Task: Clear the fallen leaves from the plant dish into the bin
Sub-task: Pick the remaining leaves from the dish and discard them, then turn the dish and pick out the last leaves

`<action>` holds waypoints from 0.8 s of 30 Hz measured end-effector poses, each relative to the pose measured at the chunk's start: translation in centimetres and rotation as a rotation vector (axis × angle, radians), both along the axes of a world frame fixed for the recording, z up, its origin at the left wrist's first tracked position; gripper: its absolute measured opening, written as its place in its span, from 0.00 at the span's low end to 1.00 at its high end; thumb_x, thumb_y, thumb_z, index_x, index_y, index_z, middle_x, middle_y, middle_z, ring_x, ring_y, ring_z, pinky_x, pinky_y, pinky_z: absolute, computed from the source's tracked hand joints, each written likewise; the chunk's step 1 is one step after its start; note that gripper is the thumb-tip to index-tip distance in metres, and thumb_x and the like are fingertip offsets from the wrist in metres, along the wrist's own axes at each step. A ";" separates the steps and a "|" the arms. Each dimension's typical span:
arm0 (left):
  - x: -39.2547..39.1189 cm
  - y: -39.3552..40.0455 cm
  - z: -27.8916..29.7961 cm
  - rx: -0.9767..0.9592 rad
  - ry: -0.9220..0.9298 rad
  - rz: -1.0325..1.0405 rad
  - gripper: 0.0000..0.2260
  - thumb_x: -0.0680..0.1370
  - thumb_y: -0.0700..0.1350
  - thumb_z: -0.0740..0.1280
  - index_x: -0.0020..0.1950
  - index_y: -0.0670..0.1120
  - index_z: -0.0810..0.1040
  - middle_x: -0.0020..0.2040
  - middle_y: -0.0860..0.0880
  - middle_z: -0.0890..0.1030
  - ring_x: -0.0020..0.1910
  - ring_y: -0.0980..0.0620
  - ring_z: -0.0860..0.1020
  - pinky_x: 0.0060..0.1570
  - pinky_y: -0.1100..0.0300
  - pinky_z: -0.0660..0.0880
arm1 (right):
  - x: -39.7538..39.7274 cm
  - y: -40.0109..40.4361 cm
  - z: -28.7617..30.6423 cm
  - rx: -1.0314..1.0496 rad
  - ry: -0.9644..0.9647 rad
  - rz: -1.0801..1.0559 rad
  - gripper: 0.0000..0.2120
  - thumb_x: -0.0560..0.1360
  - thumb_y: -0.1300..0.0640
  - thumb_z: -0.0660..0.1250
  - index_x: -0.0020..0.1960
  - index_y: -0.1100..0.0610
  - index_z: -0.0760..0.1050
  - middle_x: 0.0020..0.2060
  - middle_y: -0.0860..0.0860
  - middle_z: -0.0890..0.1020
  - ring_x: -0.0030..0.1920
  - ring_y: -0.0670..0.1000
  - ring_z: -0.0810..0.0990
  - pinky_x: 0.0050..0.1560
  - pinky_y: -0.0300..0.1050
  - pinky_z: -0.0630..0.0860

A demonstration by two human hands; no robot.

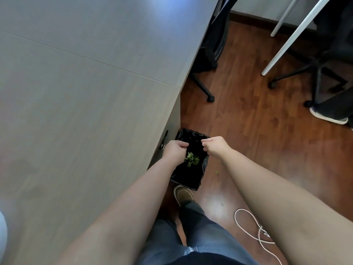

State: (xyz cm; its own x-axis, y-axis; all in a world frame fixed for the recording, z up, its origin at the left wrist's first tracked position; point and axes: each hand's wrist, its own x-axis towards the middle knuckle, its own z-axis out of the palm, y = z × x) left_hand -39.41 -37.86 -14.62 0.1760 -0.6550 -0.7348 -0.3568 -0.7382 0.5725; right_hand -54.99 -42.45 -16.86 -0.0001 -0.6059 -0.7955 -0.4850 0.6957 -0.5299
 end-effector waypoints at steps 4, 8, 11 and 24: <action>0.6 0.3 0.7 -0.098 -0.020 0.028 0.14 0.75 0.35 0.63 0.54 0.50 0.82 0.51 0.50 0.84 0.48 0.51 0.82 0.48 0.55 0.81 | 0.4 0.5 0.9 -0.002 0.003 -0.135 0.15 0.73 0.61 0.67 0.59 0.63 0.81 0.38 0.54 0.80 0.37 0.49 0.76 0.46 0.43 0.75; 0.6 0.5 1.7 -0.124 -0.052 0.017 0.14 0.72 0.35 0.69 0.54 0.50 0.82 0.49 0.51 0.83 0.46 0.53 0.81 0.41 0.63 0.78 | 1.0 0.7 1.7 0.020 -0.016 -0.187 0.21 0.69 0.62 0.65 0.60 0.70 0.73 0.37 0.54 0.74 0.38 0.52 0.68 0.40 0.41 0.68; 0.6 0.8 2.2 -0.155 -0.069 -0.023 0.10 0.71 0.41 0.74 0.51 0.51 0.82 0.44 0.52 0.83 0.43 0.53 0.82 0.39 0.65 0.75 | 1.2 0.8 2.4 0.005 -0.043 -0.229 0.08 0.72 0.59 0.68 0.47 0.62 0.83 0.47 0.57 0.85 0.44 0.53 0.81 0.57 0.50 0.79; 7.4 4.7 9.1 -0.375 -0.067 0.255 0.10 0.78 0.53 0.65 0.45 0.49 0.82 0.35 0.53 0.81 0.35 0.53 0.78 0.40 0.57 0.75 | 10.1 2.0 9.4 -0.211 -0.286 0.002 0.07 0.73 0.56 0.70 0.46 0.59 0.82 0.37 0.51 0.81 0.34 0.48 0.74 0.37 0.40 0.72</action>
